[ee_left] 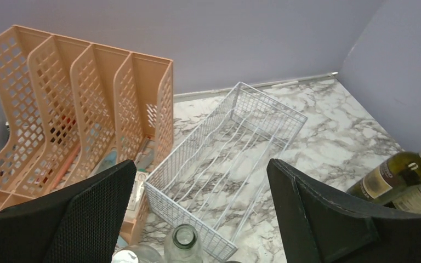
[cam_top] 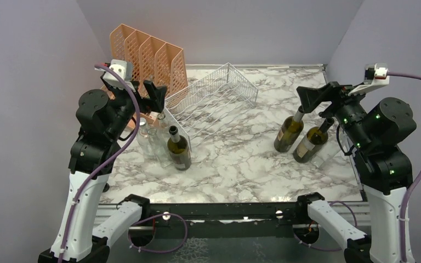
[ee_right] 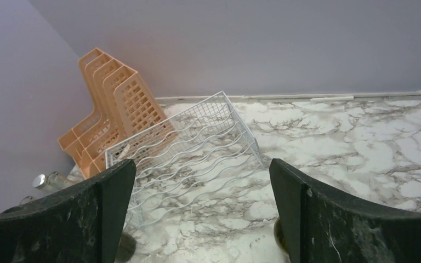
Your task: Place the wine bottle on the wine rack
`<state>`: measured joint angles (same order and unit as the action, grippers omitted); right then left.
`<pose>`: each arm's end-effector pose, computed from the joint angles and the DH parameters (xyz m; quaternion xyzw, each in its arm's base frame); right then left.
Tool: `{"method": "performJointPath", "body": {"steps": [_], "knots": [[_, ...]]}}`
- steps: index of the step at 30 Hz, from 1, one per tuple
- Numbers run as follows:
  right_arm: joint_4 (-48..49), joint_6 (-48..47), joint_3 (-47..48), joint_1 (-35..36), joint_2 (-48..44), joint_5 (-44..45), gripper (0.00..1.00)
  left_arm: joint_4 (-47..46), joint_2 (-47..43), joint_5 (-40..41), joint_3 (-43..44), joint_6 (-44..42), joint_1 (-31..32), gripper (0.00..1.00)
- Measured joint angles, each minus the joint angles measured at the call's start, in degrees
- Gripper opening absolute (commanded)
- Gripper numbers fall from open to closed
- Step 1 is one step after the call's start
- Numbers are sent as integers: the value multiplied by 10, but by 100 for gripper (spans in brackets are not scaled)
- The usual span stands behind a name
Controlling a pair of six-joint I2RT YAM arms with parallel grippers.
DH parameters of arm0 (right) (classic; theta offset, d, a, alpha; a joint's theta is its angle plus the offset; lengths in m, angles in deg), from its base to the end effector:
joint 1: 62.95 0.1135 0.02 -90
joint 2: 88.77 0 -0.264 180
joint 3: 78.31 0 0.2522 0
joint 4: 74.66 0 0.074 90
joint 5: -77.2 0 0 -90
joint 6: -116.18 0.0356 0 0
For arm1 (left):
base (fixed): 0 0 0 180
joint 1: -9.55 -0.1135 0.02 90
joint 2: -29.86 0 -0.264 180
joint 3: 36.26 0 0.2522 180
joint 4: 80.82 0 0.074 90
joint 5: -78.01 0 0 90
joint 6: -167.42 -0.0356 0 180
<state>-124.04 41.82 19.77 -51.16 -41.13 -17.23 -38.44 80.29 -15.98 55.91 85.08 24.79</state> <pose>0.1093 0.0256 0.5050 -0.0041 0.7005 0.1954 0.6863 0.1436 -0.0417 0.4837 0.0714 0.7074 -0.1638 0.6838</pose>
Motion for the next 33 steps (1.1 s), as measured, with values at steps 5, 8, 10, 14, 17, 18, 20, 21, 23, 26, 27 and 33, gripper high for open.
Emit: {"method": "performJointPath", "body": {"steps": [5,8,10,14,17,18,20,21,23,26,27,33], "knots": [[-23,2,2,-11,-2,-43,99,-2,-15,-35,-19,1,20,99],[-43,-1,2,-14,0,-67,99,-3,-23,-62,-30,5,28,99],[-53,-3,2,-14,3,-70,99,-7,-30,-83,-39,10,31,99],[-77,-10,2,-14,17,-56,96,-22,-42,-117,-59,22,34,99],[-88,-17,-2,-14,33,-26,93,-29,-49,-136,-68,26,36,99],[-90,-19,-7,-14,38,-14,92,-32,-52,-143,-70,28,36,99],[-94,-22,-19,-15,46,11,90,-35,-56,-153,-73,28,36,99],[-95,-23,-28,-16,50,23,89,-38,-59,-158,-75,29,36,99],[-96,-25,-45,-17,60,46,86,-42,-64,-170,-79,30,36,99],[-95,-27,-68,-17,84,76,81,-46,-69,-186,-85,31,36,99],[-95,-27,-77,-17,92,84,80,-48,-71,-191,-88,31,36,99],[-89,-33,-130,-18,123,111,68,-53,-66,-199,-95,31,37,99]]}}
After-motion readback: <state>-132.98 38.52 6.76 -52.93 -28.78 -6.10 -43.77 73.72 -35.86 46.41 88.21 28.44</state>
